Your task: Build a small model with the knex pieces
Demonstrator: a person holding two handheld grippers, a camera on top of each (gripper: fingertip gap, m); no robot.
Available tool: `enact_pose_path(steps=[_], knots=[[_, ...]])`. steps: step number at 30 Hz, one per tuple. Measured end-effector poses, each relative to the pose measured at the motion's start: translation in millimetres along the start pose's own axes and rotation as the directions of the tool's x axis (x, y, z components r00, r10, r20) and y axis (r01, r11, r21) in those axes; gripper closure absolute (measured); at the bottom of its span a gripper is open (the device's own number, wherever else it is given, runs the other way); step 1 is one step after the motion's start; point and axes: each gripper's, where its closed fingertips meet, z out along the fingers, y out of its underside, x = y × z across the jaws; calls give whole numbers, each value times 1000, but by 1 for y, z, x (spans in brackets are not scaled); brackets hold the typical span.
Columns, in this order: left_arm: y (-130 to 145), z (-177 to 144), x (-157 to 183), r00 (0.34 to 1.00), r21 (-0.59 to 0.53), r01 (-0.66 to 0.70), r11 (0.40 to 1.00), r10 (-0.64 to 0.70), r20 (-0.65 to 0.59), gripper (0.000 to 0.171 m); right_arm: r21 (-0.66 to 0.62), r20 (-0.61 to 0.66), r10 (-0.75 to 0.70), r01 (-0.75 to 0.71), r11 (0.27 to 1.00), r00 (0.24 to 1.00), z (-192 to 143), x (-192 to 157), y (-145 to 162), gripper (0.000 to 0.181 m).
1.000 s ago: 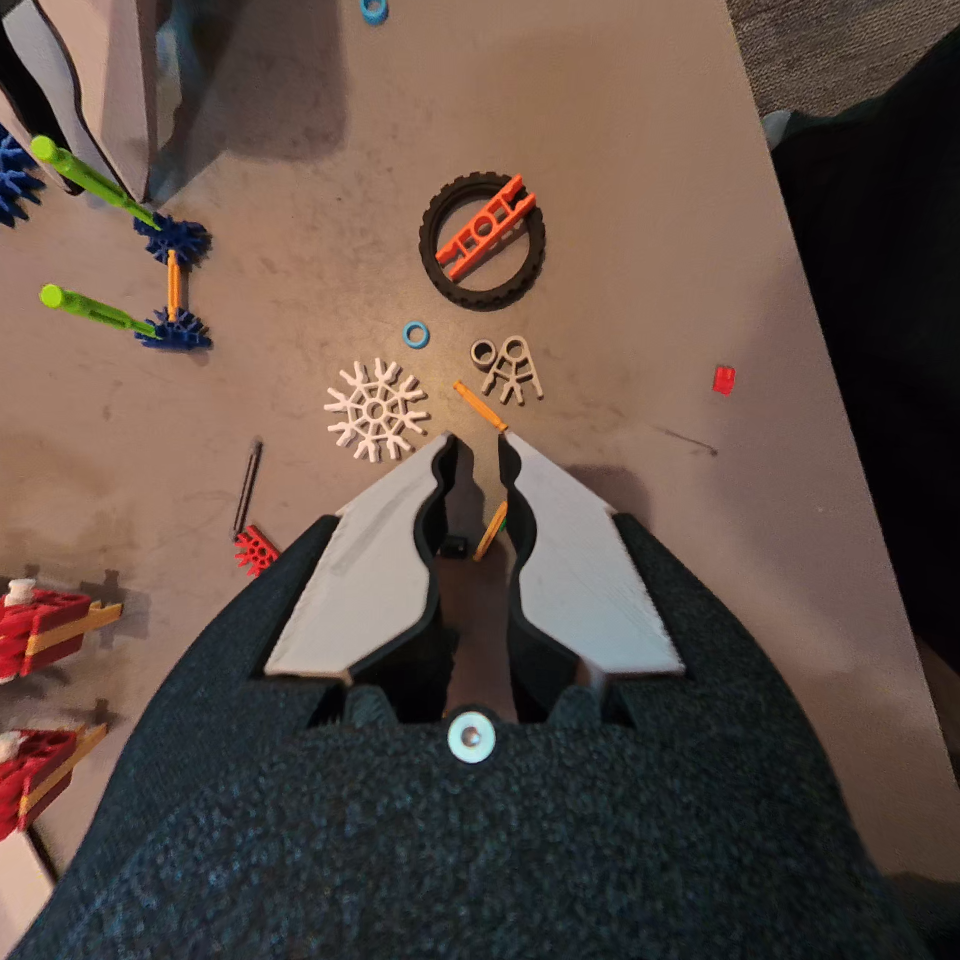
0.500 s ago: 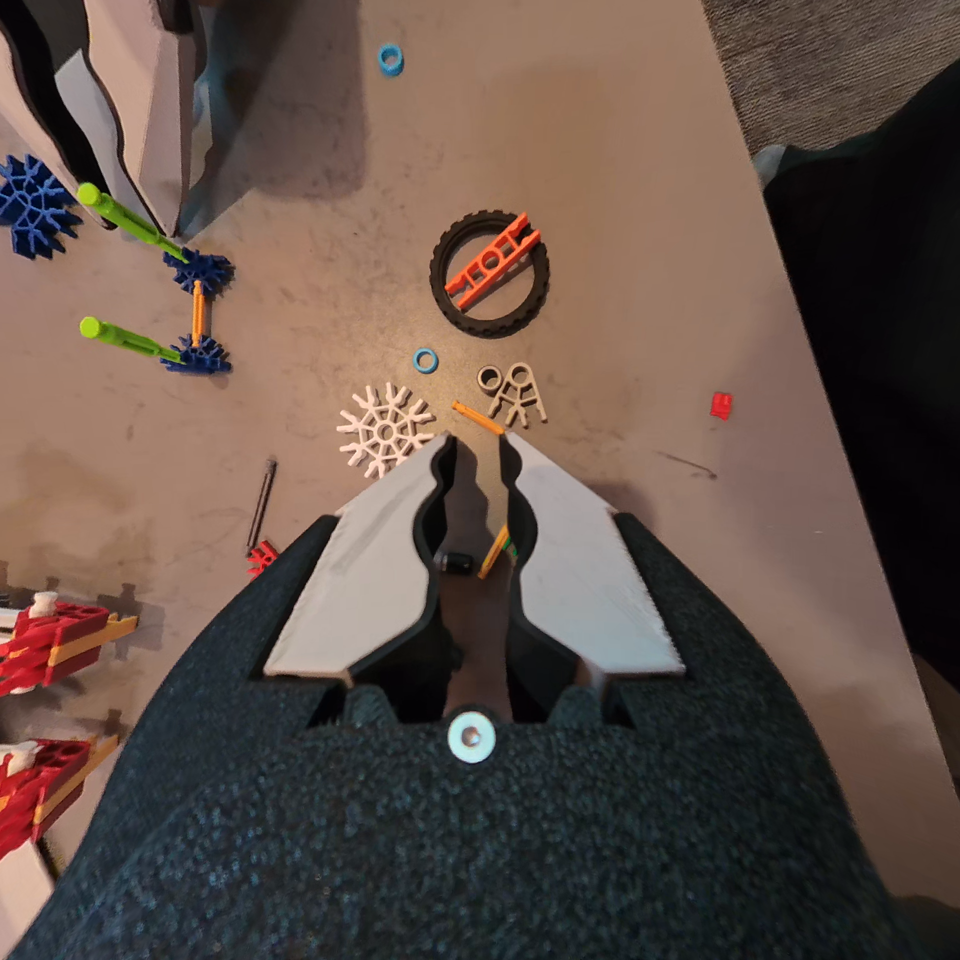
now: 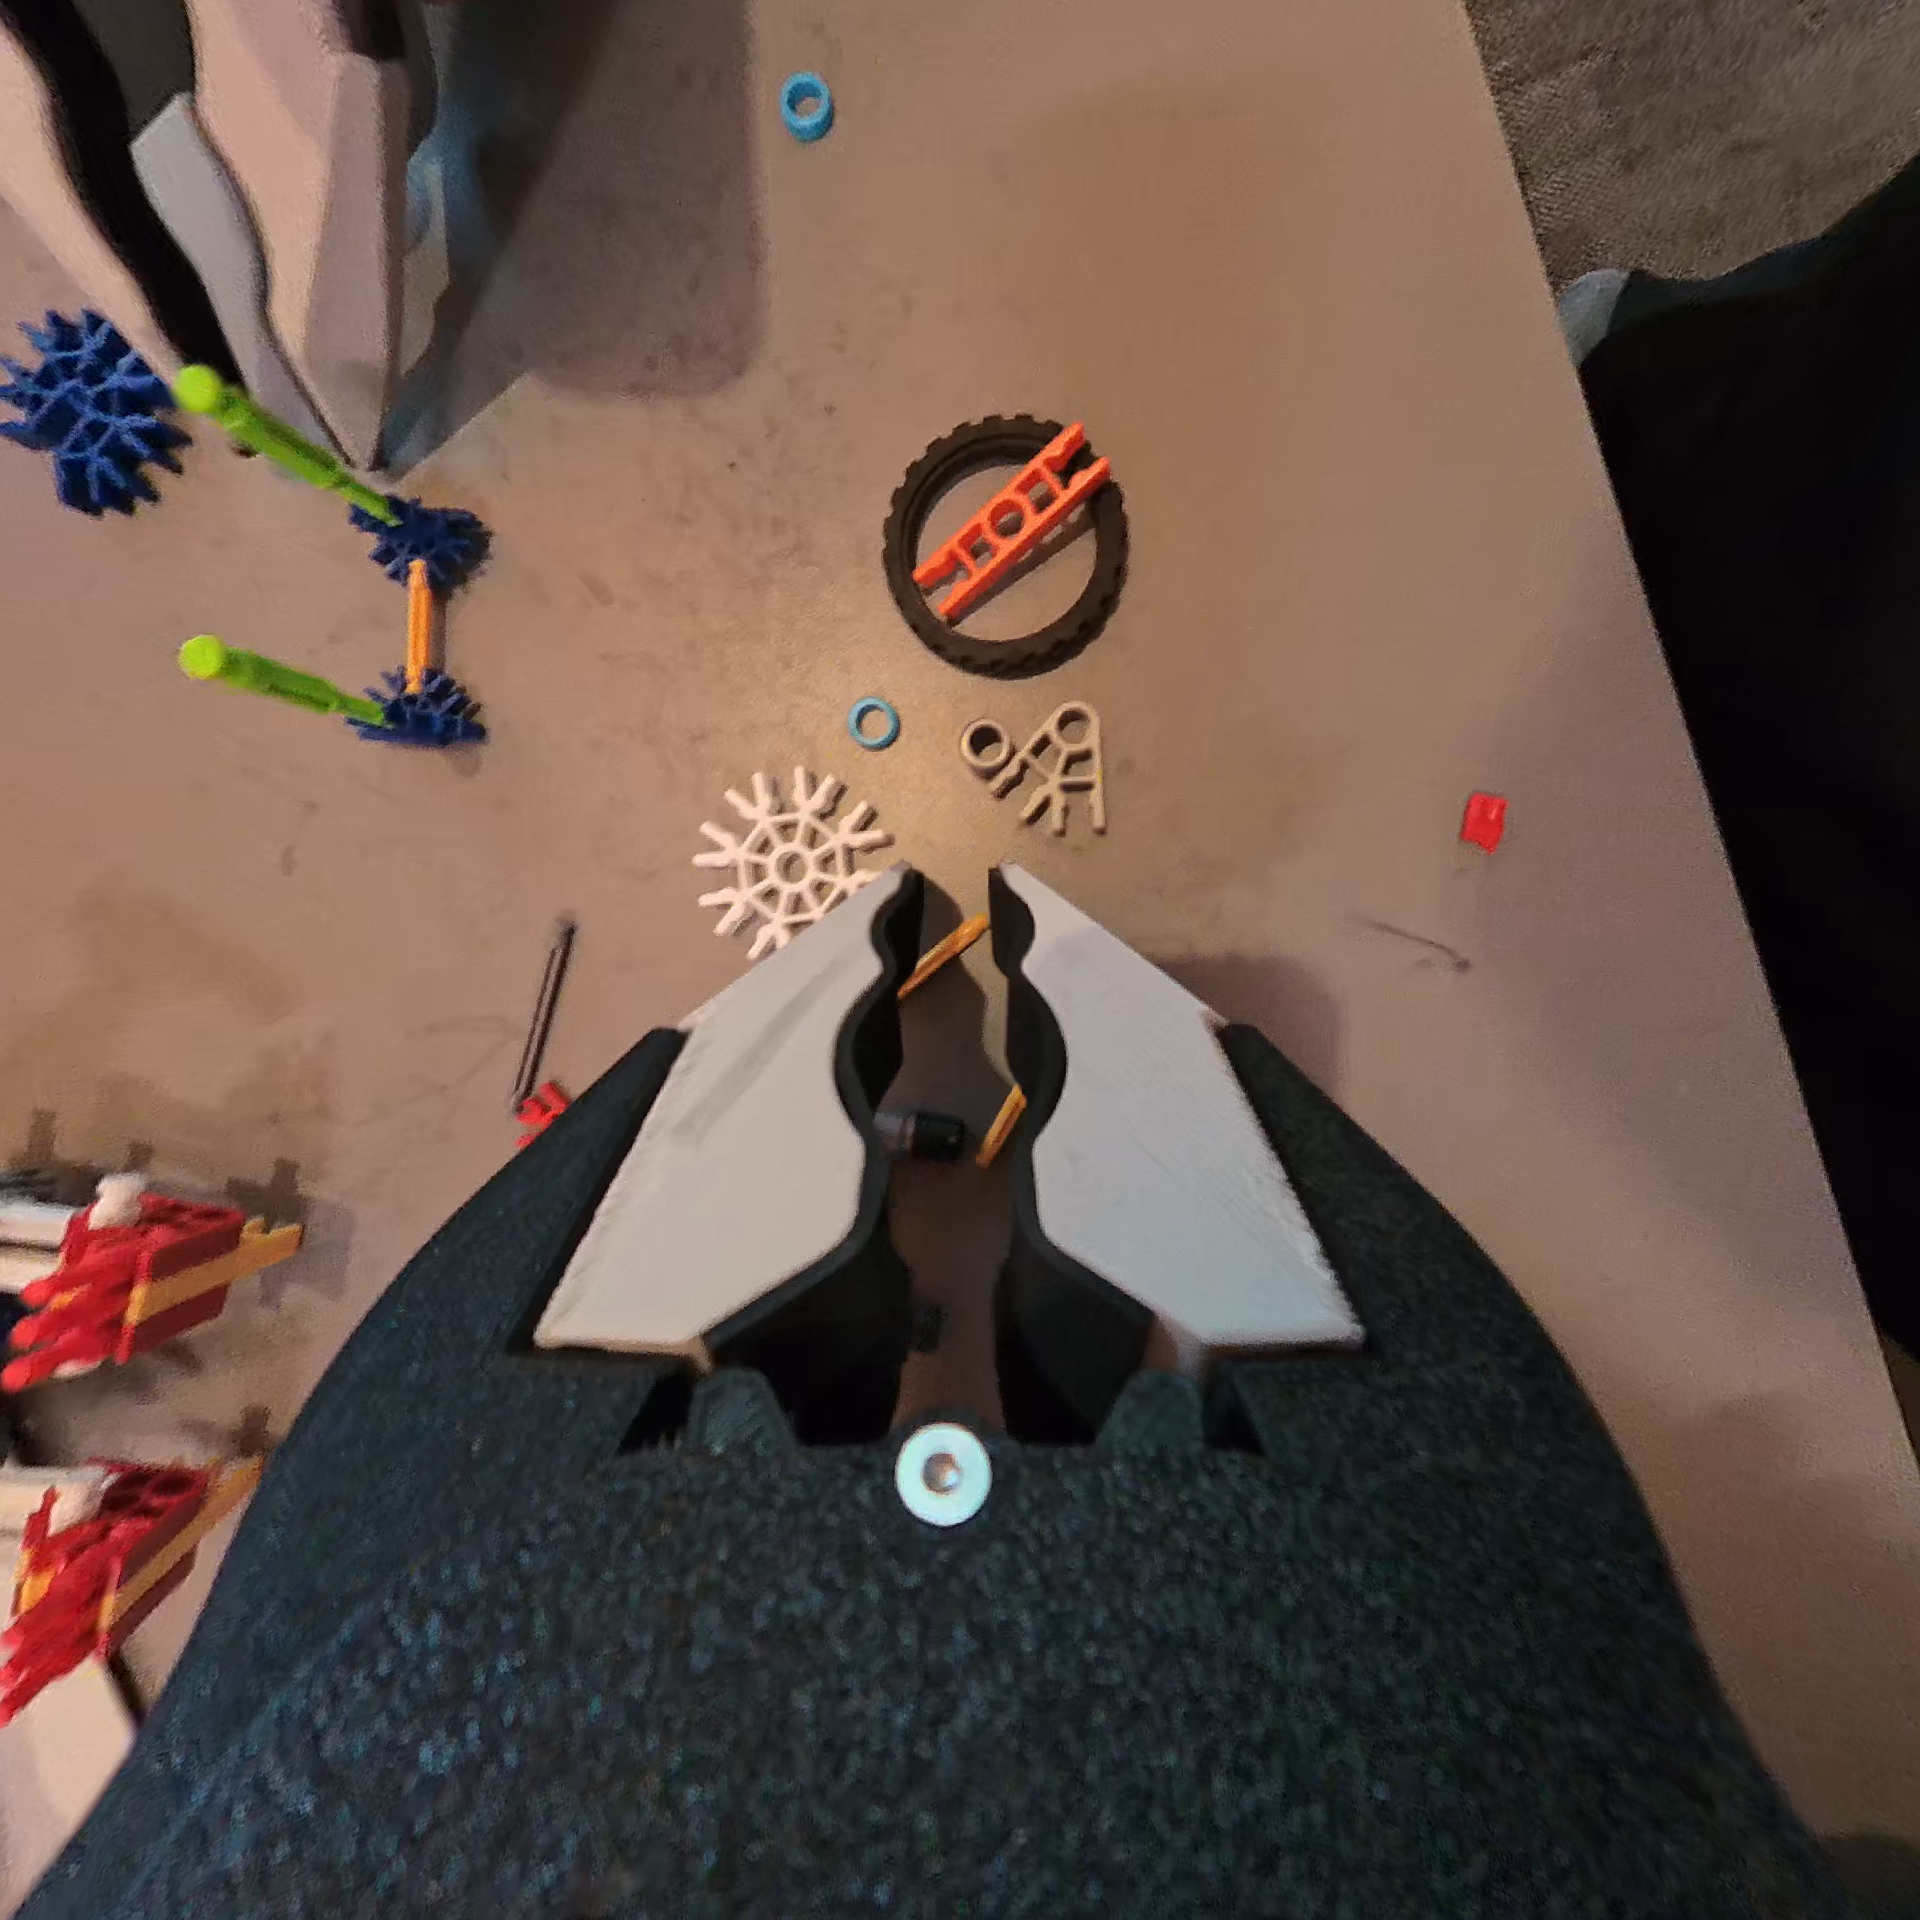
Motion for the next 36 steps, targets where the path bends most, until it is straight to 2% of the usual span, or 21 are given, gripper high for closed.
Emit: enact_pose_path(steps=[5, 12, 17, 23, 29, 32, 36], knots=[[9, -10, -12, 999, -3, 27, 1000, -26, 41, 158, -1, 0, -1, 1, 1000, 1000, 0, 0, 0, 165], [18, -6, -6, 1000, -30, 19, 999, -19, -2, 161, -2, -1, -2, 2, 1000, 1000, 0, 0, 0, 165], [14, -3, -2, 1000, -14, -4, 1000, 4, -19, 170, -4, -2, -5, 5, 1000, 1000, 0, 0, 0, 165], [10, -3, -2, 1000, 3, -23, 1000, 23, -15, 171, -12, -9, -3, 3, 1000, 1000, -1, 1, 1, 165], [-11, -15, -19, 998, 104, -28, 994, 22, 64, 171, -23, -68, 70, -71, 997, 995, -9, 16, 7, 164], [-21, -19, -34, 991, 135, -39, 990, 20, 135, 171, 40, -82, 104, -101, 994, 991, -20, 21, 0, 164], [-32, -18, -43, 981, 162, -58, 985, 26, 192, 171, 252, -16, 136, -127, 959, 991, -47, 8, -31, 165]])
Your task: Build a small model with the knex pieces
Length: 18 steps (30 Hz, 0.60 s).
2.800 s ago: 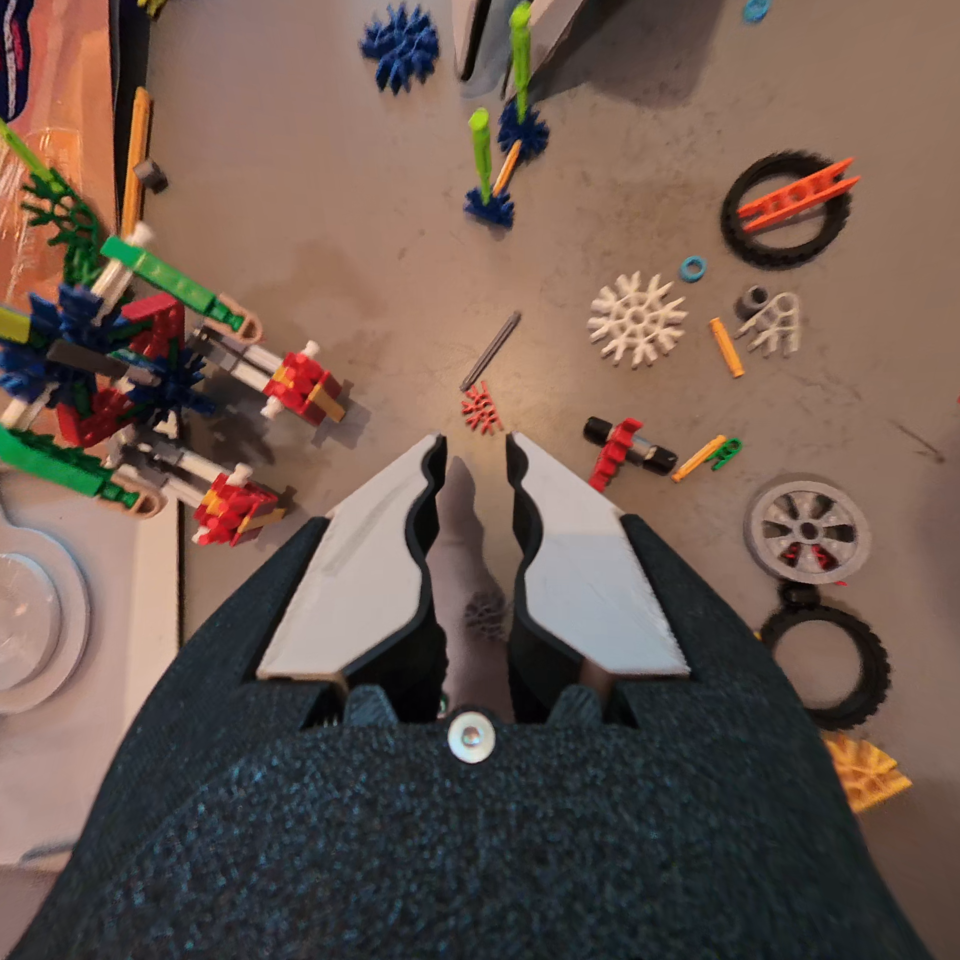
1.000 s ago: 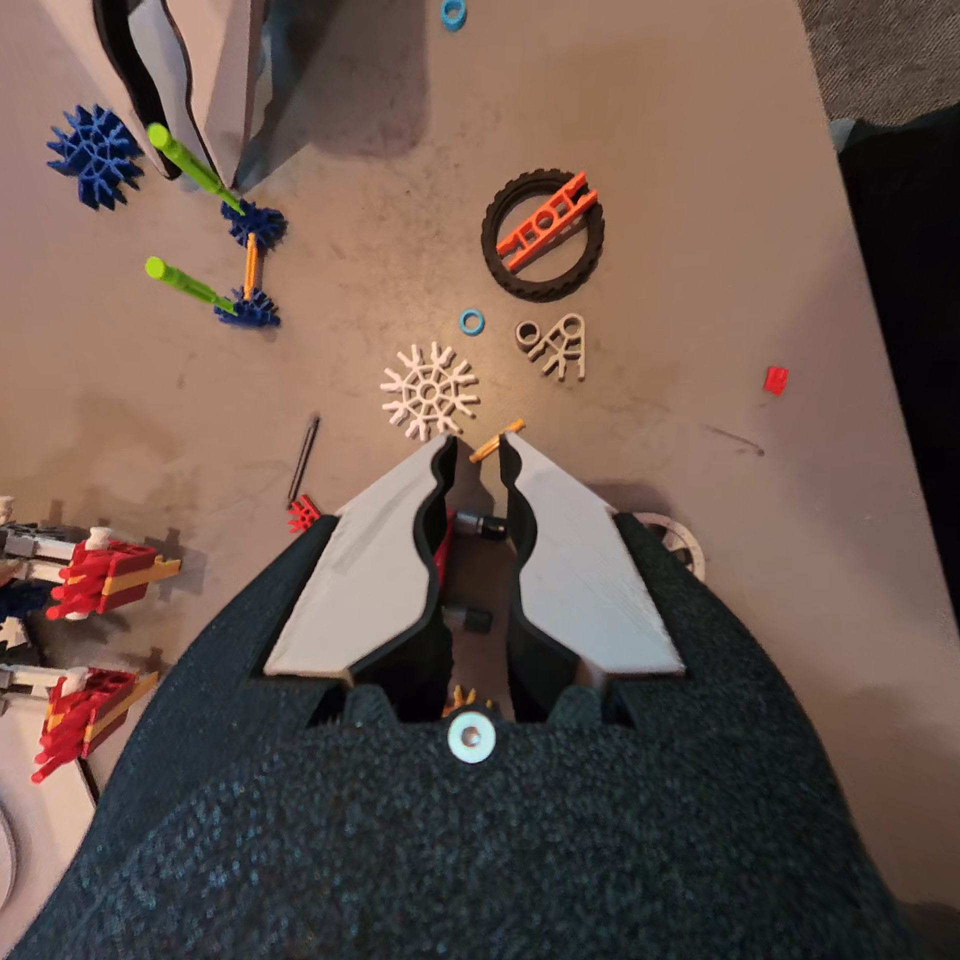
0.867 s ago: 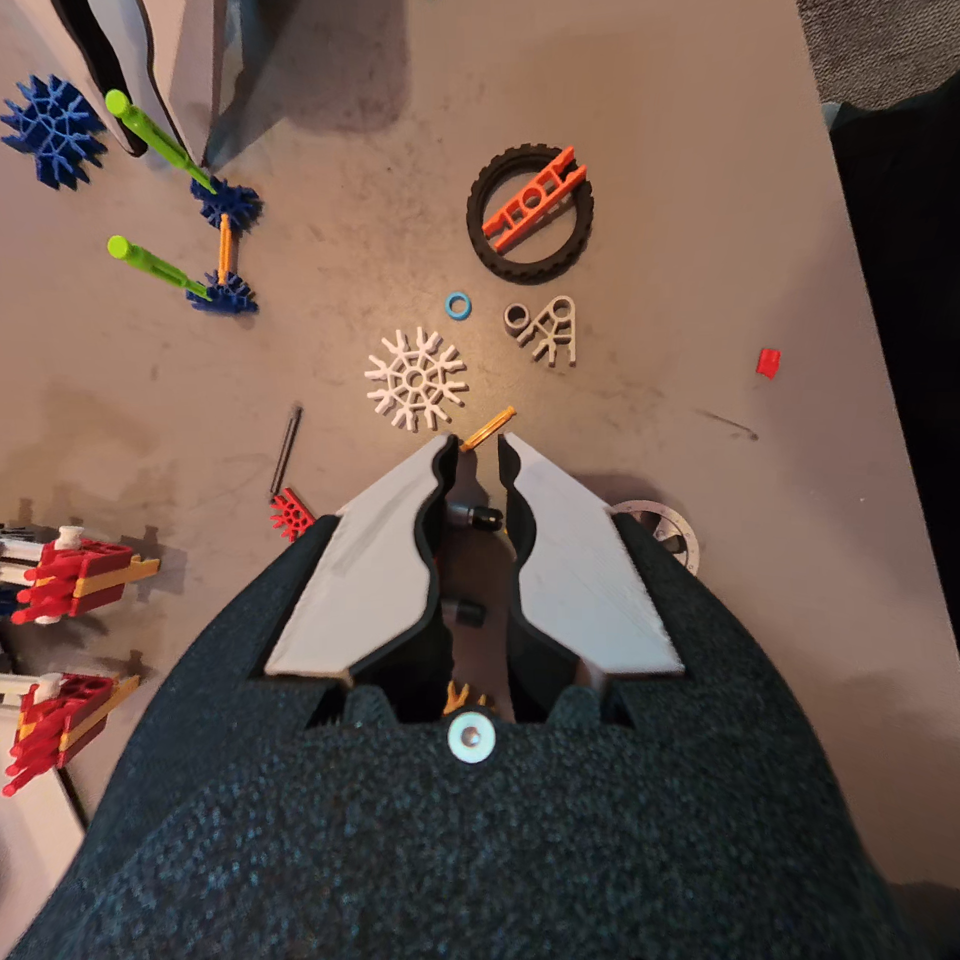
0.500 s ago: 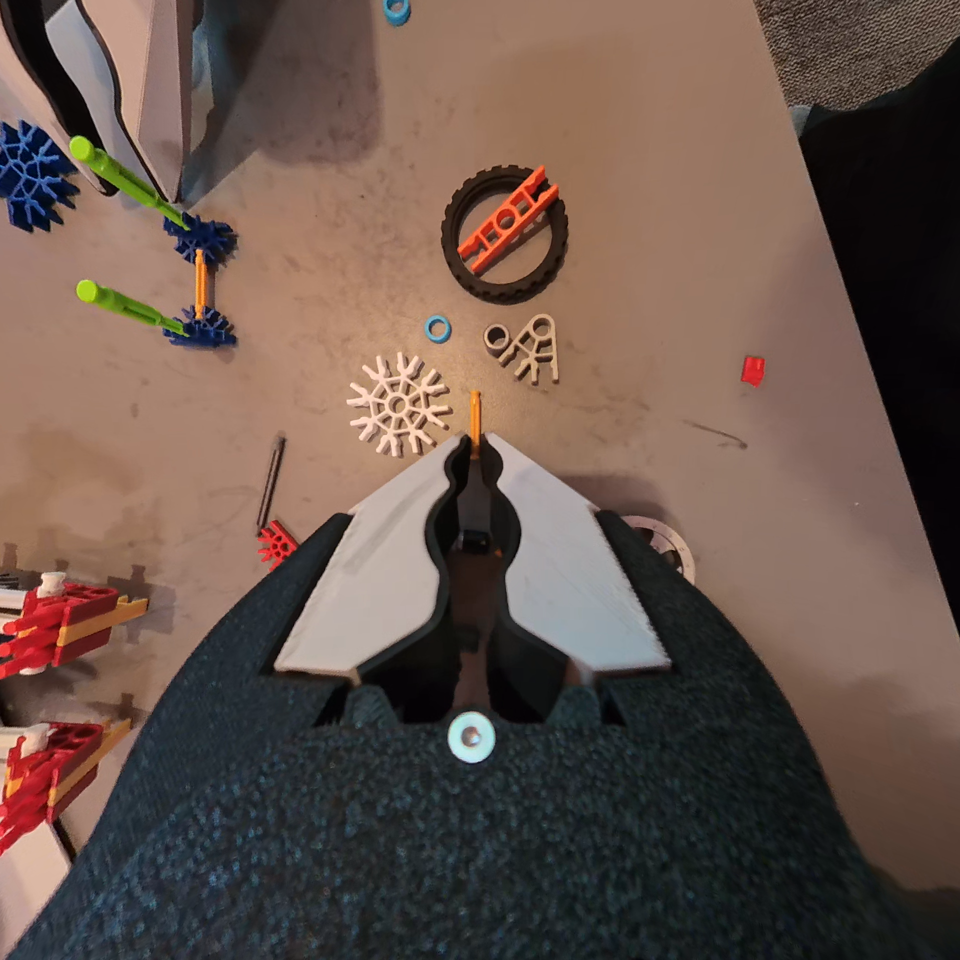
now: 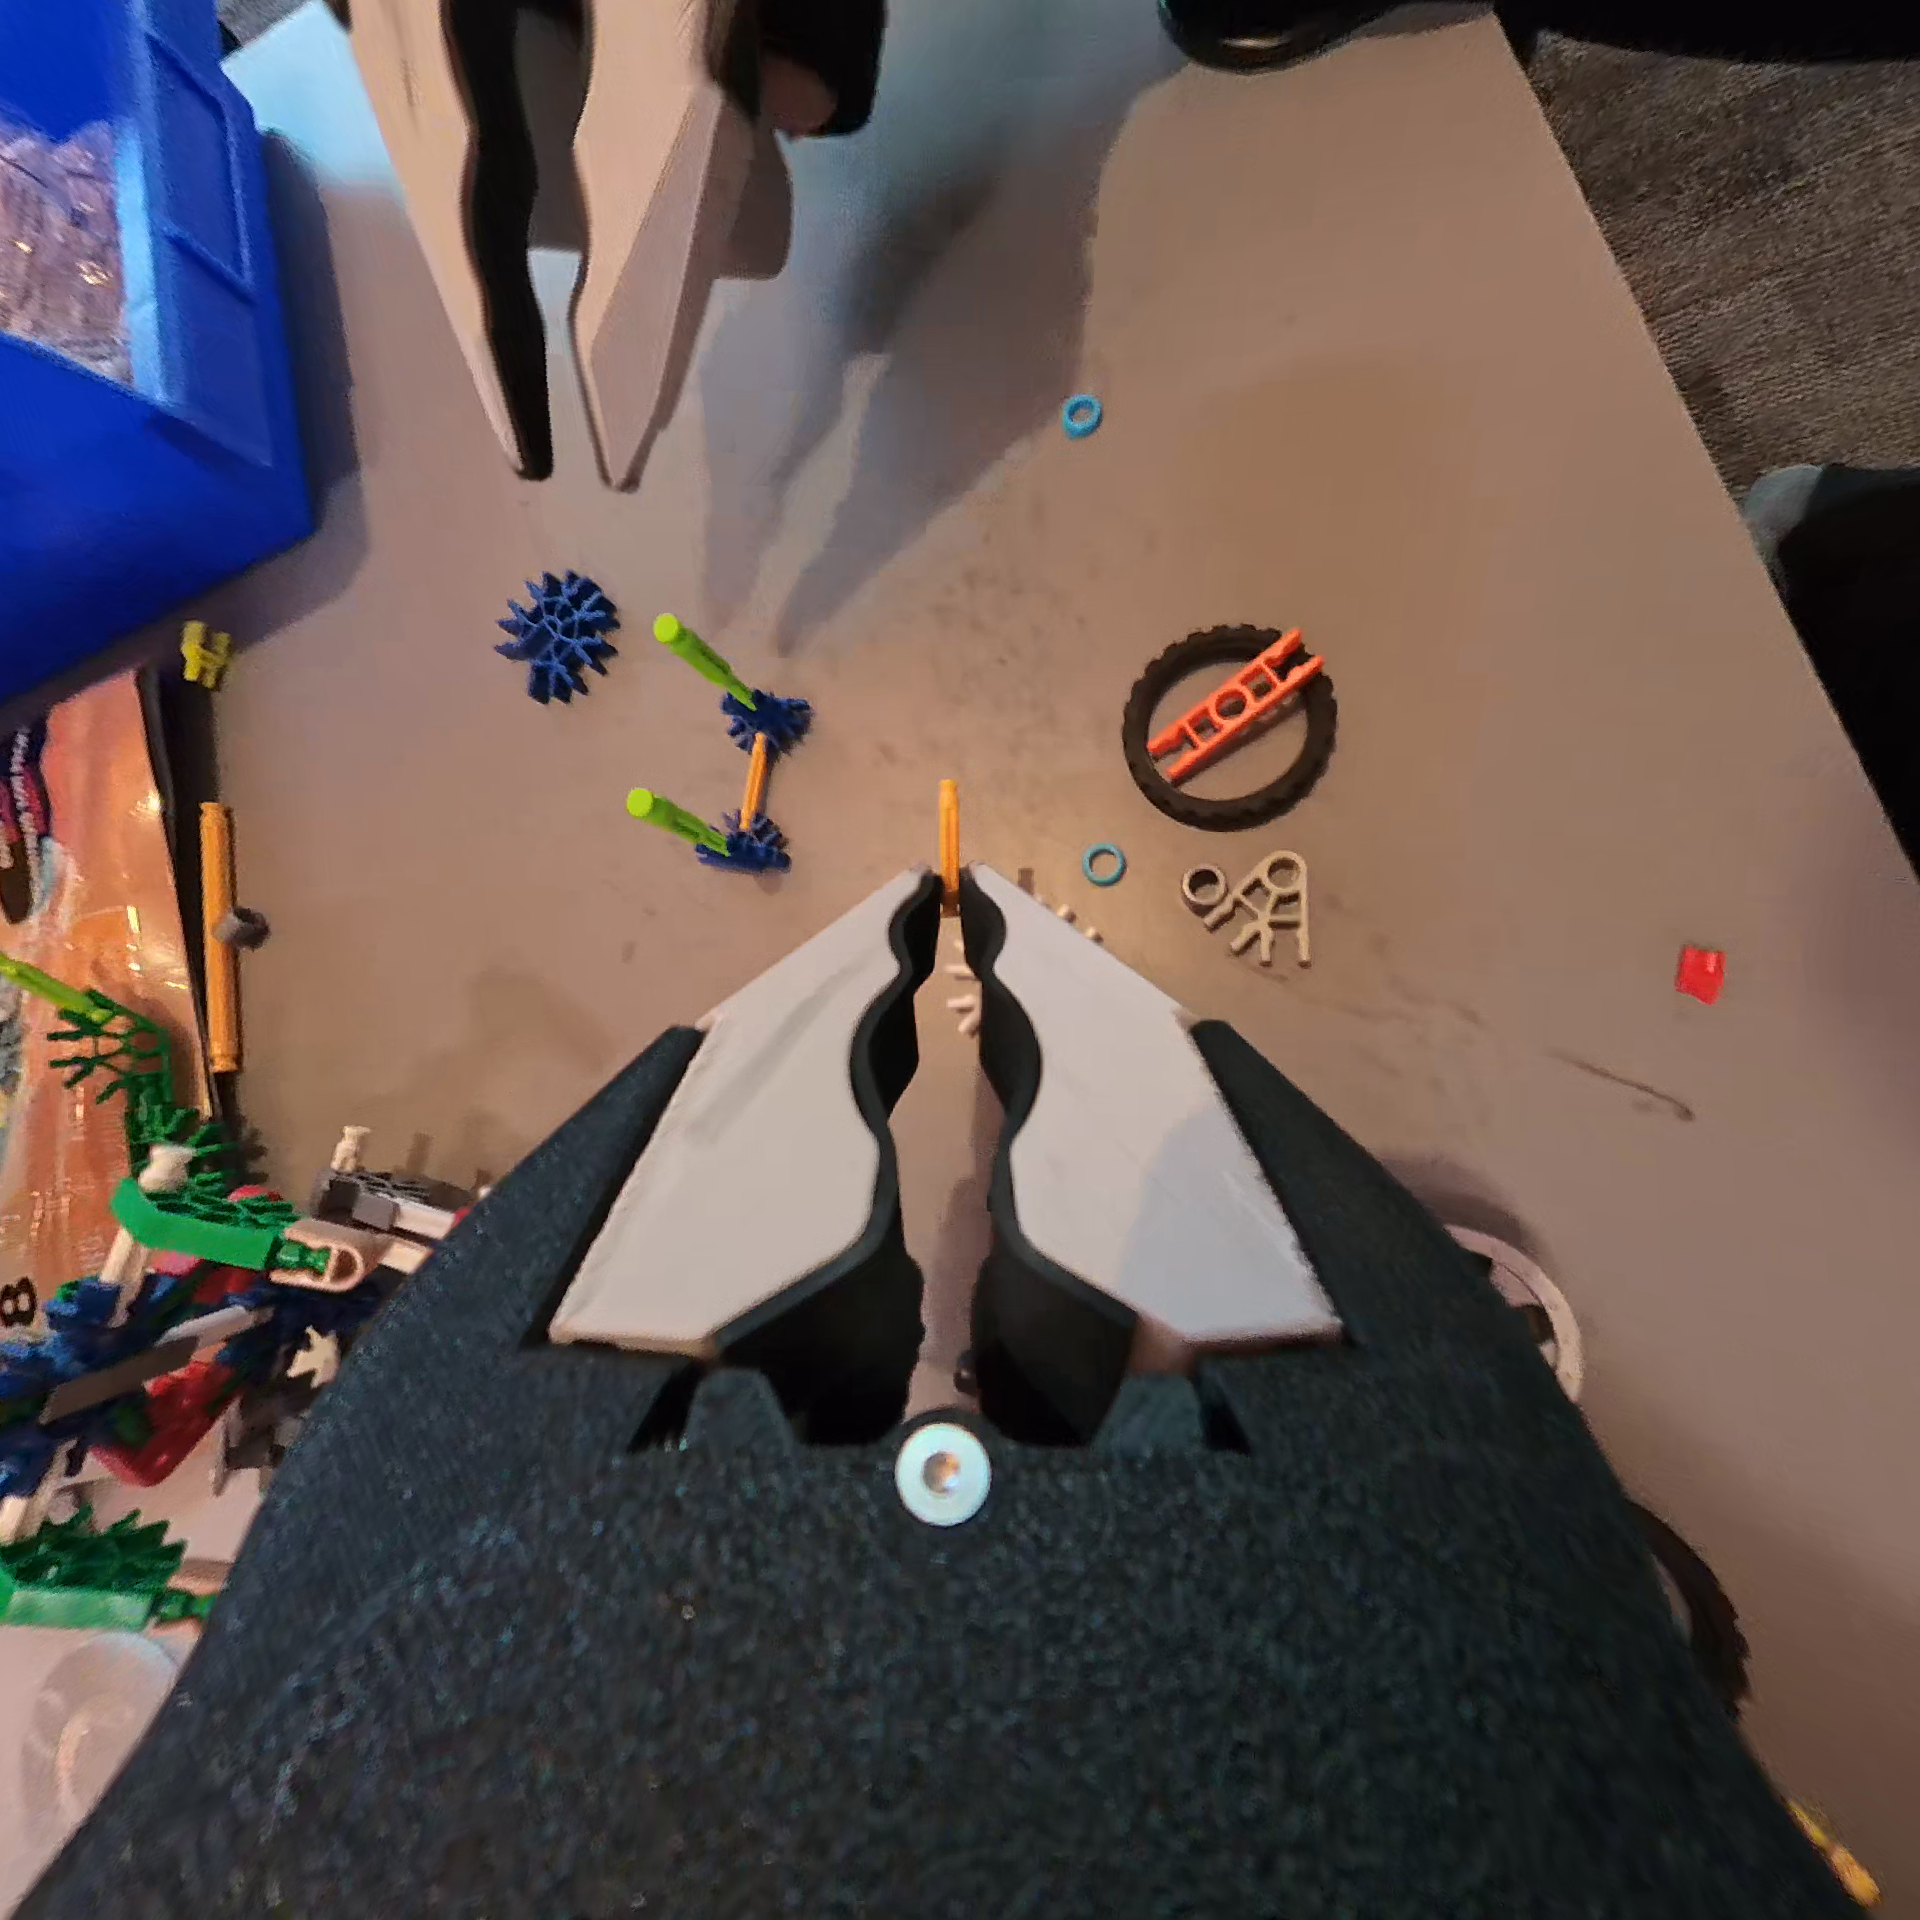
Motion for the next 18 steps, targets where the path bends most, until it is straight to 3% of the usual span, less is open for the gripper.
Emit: enact_pose_path(steps=[4, 11, 16, 18], knots=[[-6, 4, 0, 1000, 10, -23, 1000, 23, 13, 171, 122, 95, -17, 5, 992, 995, -7, -37, -18, 164], [-11, 13, 7, 999, 13, -51, 999, 51, 8, 171, -25, 177, -111, 118, 993, 978, 27, -86, 1, 160], [-14, 12, 5, 998, 31, -52, 998, 52, 19, 171, -17, 172, -124, 129, 992, 977, 30, -89, -3, 165], [-17, 12, 5, 999, 43, -51, 998, 50, 19, 171, -24, 170, -135, 141, 990, 976, 32, -89, -1, 176]])
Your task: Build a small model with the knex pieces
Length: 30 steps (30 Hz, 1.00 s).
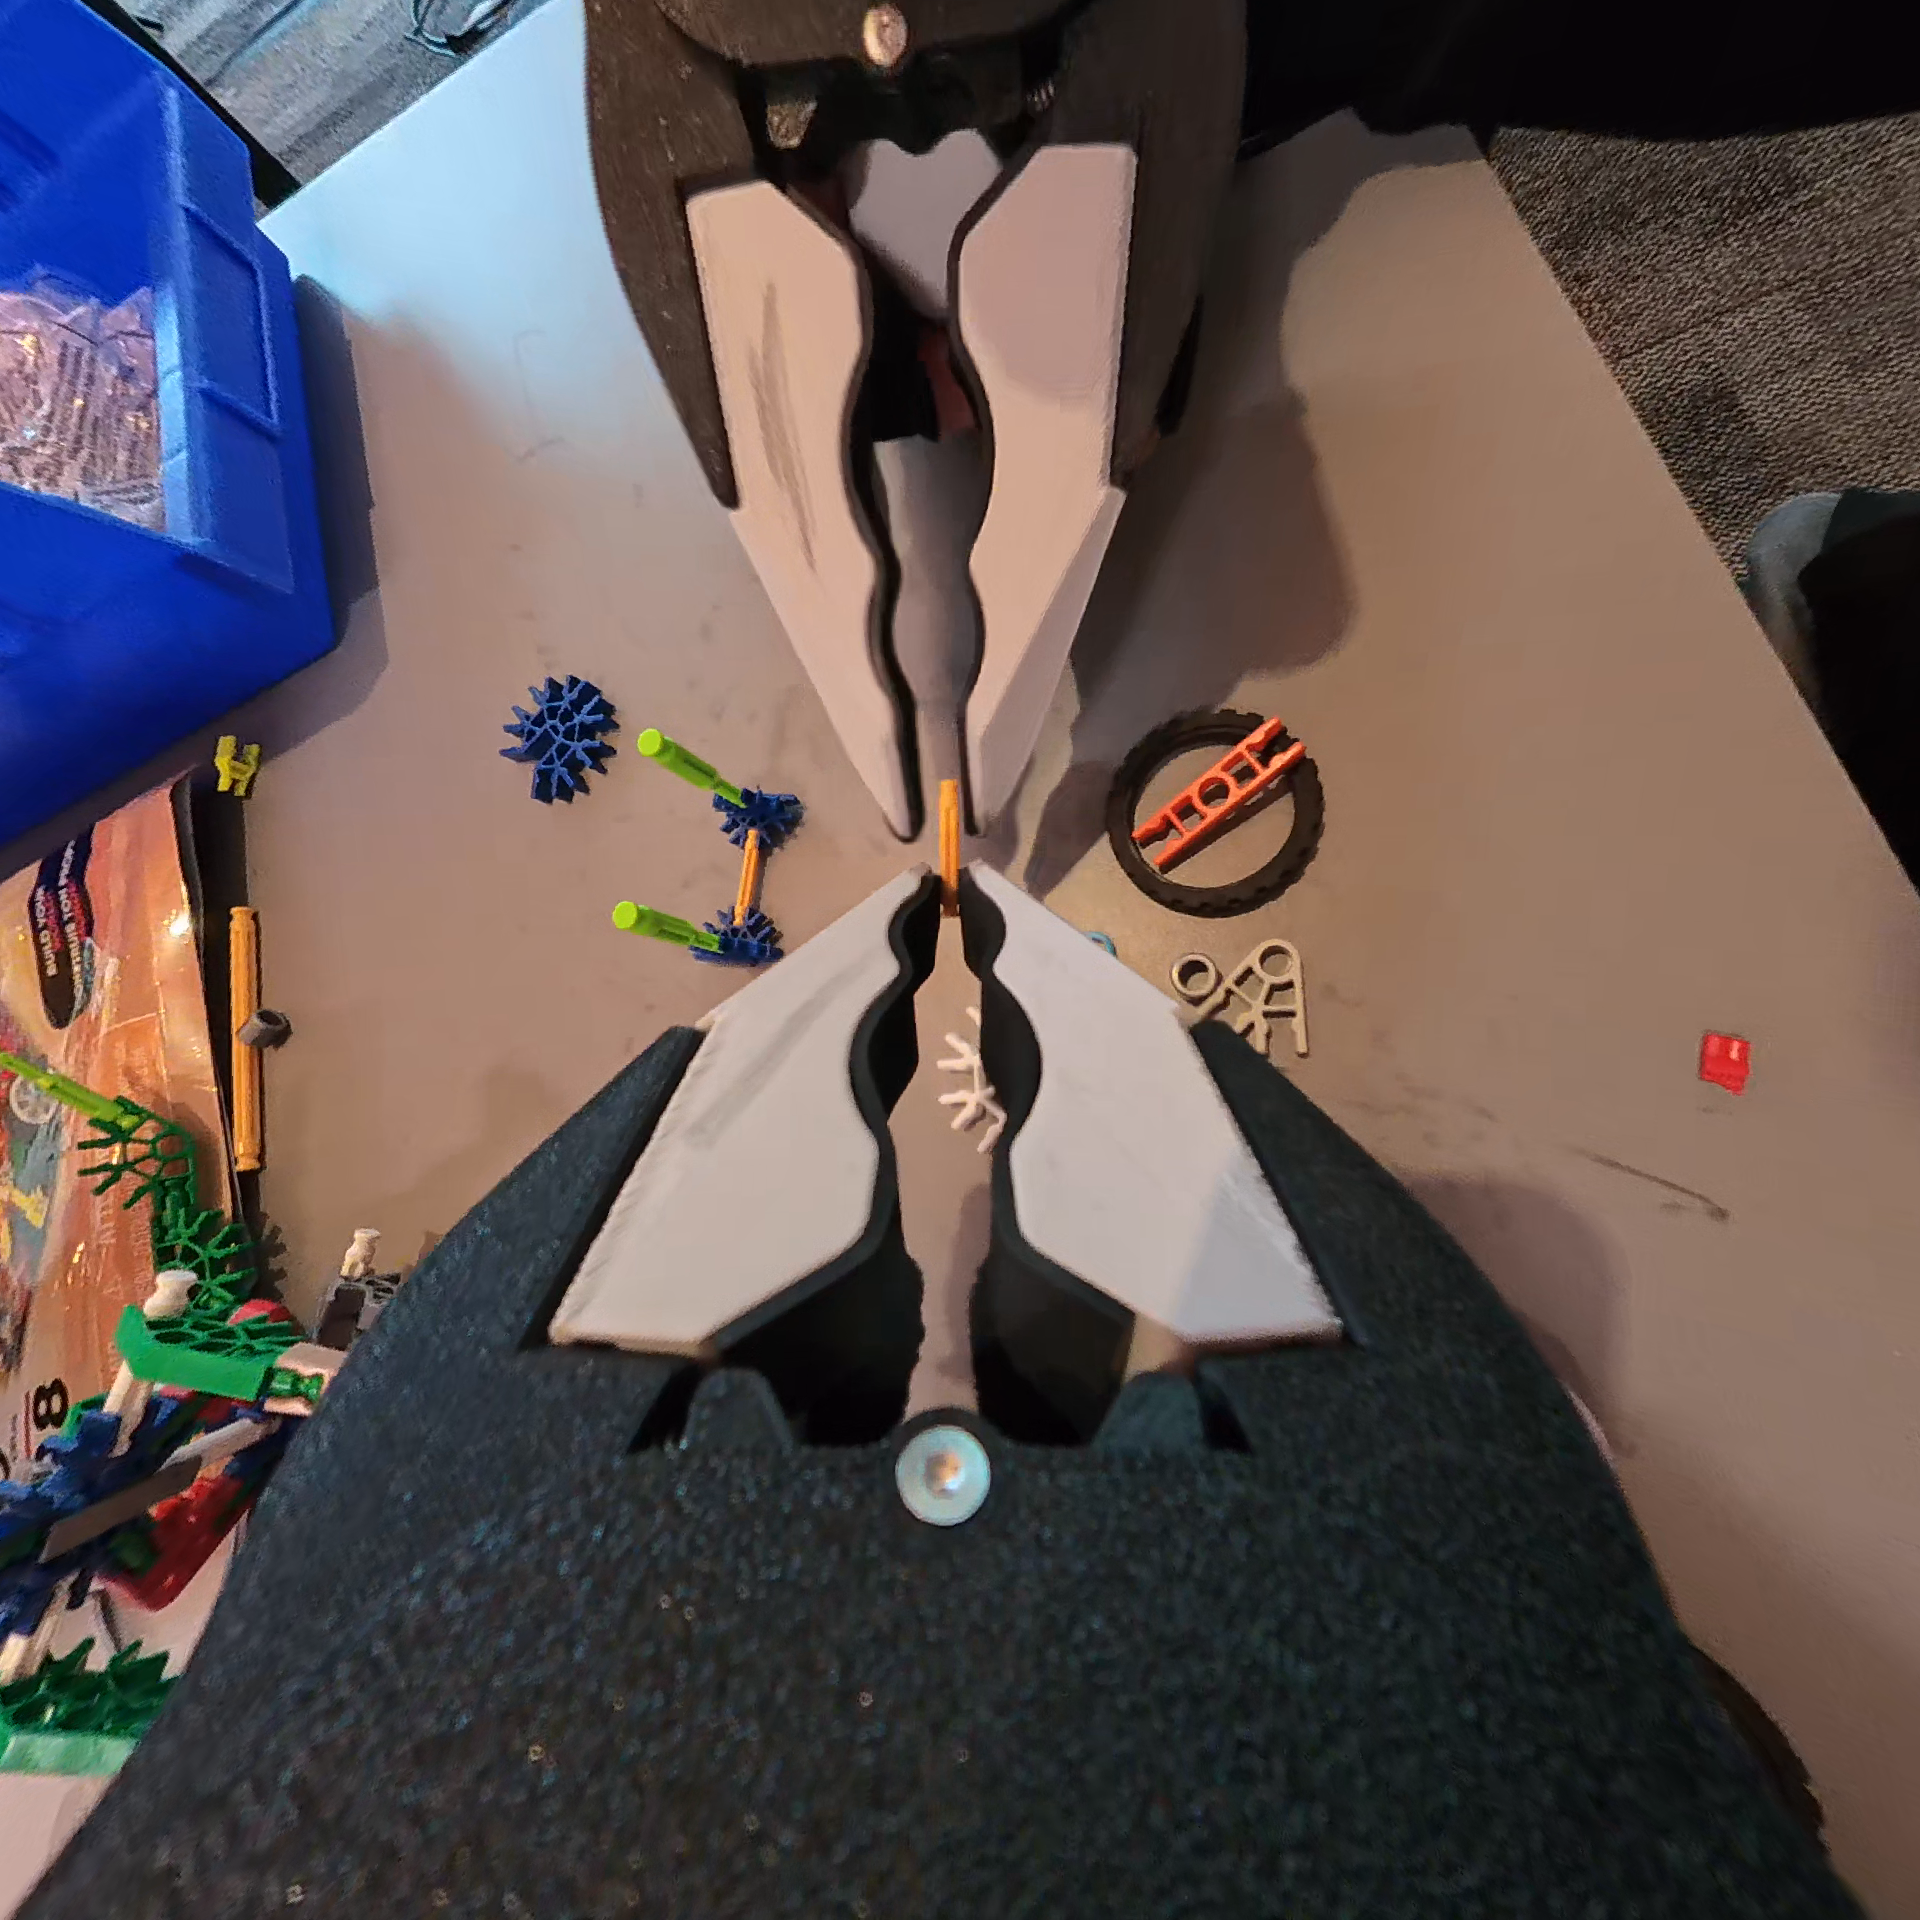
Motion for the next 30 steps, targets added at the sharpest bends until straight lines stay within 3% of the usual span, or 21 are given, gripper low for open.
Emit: enact_pose_path(steps=[6, 10, 13, 25, 30], knots=[[2, 4, 0, 1000, -6, -1, 1000, 1, 1, 171, -7, -10, -21, 21, 1000, 1000, 1, 1, 1, 181], [1, 4, 0, 1000, -1, 0, 1000, 0, 0, 171, -4, -21, -7, 6, 1000, 1000, -1, 4, 2, 166], [2, 5, 0, 1000, -6, 0, 1000, 0, -4, 170, -14, -23, -18, 17, 1000, 1000, 0, 4, 4, 165], [2, 10, 1, 1000, -7, -3, 1000, 3, -6, 171, -21, -8, -41, 41, 999, 999, 1, -1, 4, 179], [4, 11, -1, 1000, -16, 0, 1000, 0, -2, 170, -12, -6, -28, 28, 1000, 1000, 0, 0, 3, 165]])
